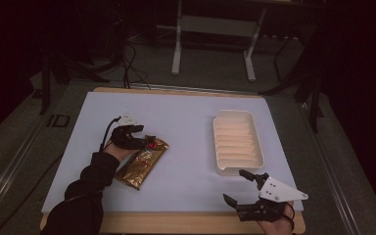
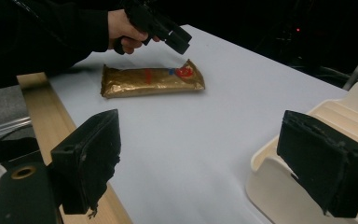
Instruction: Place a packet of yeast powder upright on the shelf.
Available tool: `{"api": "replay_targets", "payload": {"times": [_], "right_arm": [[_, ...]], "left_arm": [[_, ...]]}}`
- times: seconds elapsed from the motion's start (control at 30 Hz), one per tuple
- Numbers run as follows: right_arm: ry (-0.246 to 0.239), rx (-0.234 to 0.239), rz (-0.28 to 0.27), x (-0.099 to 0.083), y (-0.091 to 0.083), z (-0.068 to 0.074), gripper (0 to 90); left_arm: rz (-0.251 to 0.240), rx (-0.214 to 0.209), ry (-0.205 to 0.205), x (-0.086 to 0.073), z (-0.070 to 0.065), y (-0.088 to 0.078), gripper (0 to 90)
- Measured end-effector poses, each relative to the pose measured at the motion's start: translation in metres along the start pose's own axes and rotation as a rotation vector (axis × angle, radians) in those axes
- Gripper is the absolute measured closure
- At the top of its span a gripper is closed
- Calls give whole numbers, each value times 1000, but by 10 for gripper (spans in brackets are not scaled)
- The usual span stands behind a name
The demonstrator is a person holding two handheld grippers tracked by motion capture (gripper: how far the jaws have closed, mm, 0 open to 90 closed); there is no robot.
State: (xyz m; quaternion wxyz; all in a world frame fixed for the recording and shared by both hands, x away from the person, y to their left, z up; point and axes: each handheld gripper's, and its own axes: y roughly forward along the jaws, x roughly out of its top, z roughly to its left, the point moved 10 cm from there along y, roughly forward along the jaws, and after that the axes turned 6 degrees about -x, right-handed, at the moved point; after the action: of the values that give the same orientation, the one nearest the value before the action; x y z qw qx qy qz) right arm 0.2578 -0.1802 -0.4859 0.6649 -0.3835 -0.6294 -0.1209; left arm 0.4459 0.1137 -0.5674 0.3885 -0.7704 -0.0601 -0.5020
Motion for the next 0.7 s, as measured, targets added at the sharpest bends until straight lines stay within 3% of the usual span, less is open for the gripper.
{"api": "replay_targets", "payload": {"times": [0.1,0.27,0.53,0.7], "right_arm": [[-1,1,-1,0,0,0,133],[1,5,8,-3,2,-1,133],[4,11,20,-5,3,0,134],[9,11,19,-4,3,0,135]], "left_arm": [[12,-36,-43,-4,5,5,281],[52,-26,-54,-14,16,12,306],[94,-83,-83,-24,17,19,426],[141,-88,-85,-31,16,24,476]]}}
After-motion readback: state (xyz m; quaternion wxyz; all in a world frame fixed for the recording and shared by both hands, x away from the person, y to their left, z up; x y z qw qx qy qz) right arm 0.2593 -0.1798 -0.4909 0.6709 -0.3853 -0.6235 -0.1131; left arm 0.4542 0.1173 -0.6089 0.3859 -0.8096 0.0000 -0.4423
